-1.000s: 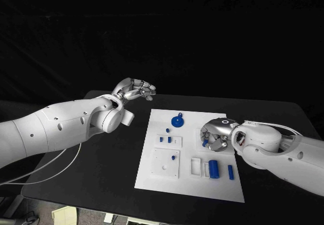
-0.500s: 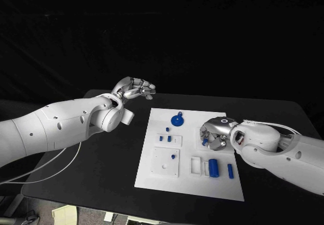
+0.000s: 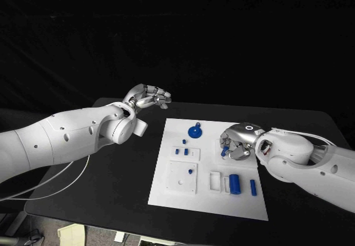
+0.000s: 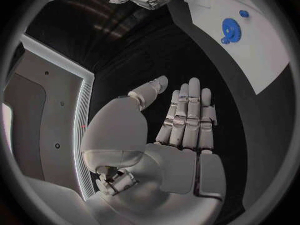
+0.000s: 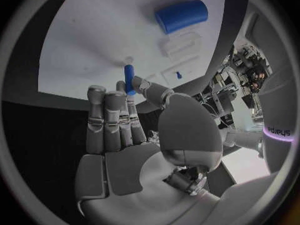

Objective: Assemble the parts on the task board

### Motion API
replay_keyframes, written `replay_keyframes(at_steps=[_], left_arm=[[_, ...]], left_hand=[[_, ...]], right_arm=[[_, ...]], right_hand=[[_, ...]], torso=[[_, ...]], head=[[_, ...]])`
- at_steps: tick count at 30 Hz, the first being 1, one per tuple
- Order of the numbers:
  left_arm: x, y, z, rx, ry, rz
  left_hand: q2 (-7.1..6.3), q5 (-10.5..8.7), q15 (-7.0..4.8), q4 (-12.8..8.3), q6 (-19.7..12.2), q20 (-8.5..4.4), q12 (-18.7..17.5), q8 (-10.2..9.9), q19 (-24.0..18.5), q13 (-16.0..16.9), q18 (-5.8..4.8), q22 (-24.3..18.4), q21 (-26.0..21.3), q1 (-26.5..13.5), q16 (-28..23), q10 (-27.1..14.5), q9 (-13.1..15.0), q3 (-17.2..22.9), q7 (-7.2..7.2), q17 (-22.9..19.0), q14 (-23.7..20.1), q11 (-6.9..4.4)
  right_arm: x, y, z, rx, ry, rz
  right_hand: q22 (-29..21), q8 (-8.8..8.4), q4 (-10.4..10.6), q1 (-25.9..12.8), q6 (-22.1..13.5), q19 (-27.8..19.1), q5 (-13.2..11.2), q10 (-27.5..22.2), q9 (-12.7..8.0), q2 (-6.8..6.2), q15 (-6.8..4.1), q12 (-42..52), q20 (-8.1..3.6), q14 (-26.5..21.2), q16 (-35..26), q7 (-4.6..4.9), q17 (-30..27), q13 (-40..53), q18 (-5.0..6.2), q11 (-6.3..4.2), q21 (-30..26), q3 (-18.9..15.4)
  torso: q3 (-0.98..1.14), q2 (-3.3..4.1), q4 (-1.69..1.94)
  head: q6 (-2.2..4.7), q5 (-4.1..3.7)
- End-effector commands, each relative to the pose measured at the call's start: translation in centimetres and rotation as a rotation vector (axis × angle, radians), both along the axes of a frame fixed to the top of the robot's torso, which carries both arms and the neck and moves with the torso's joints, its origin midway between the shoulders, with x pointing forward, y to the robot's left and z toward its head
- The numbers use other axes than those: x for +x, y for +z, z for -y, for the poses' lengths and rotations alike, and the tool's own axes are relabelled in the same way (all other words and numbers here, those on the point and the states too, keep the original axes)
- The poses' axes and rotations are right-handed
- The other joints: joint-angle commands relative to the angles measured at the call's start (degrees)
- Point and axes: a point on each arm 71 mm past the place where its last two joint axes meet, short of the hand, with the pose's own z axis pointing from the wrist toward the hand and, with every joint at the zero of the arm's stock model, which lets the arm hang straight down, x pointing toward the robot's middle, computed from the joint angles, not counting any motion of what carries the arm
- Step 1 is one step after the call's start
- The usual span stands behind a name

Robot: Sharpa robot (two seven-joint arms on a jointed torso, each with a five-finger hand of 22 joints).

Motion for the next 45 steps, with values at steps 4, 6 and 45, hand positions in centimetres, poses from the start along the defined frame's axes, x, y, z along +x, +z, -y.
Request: replay_keyframes(at_steps=[4,6,45], left_arm=[[0.1,0.1,0.1,-0.01,-0.007,0.003],[0.1,0.1,0.1,-0.009,-0.006,0.003],[0.3,0.0,1.5,-0.017,-0.031,-0.005]], left_hand=[[0.65,0.16,-0.1,0.03,-0.58,-0.05,0.21,0.13,0.42,-0.05,-0.18,0.1,-0.23,-0.16,-0.21,-0.33,-0.09,-0.03,-0.02,0.1,0.38,-0.07],[0.66,0.16,-0.1,0.04,-0.58,-0.05,0.21,0.13,0.43,-0.05,-0.18,0.1,-0.23,-0.17,-0.22,-0.33,-0.1,-0.03,-0.02,0.11,0.38,-0.07],[0.89,0.31,-0.13,0.01,-0.61,-0.08,0.23,0.18,0.53,-0.08,-0.17,0.17,-0.4,-0.11,-0.43,-0.35,-0.12,0.04,-0.02,0.44,0.46,-0.07]], right_arm=[[-0.4,2.2,-1.0,0.051,0.014,0.016],[-0.6,2.5,-1.3,0.071,0.018,0.006],[-6.5,-2.6,-14.0,0.071,0.363,-0.076]], right_hand=[[1.05,0.24,0.02,-0.23,0.56,0.44,-0.03,1.73,0.01,0.27,-0.35,0.2,0.0,0.31,0.32,-0.06,-0.12,0.17,3.54,0.04,0.32,0.49],[1.05,0.25,-0.01,-0.26,0.6,0.49,-0.03,1.76,0.02,0.28,-0.37,0.2,-0.02,0.35,0.34,-0.07,-0.13,0.2,3.54,0.02,0.35,0.5],[1.0,0.22,-0.89,-0.74,0.82,0.92,-0.03,2.01,0.15,0.72,-0.5,0.06,-0.3,0.74,0.44,-0.15,-0.29,0.59,3.54,-0.1,0.63,0.67]], torso=[[0.0,-0.02,-0.04],[0.0,-0.01,-0.02],[0.01,-0.01,-0.01]], head=[[-0.1,0.07],[-0.07,0.09],[-1.22,2.36]])
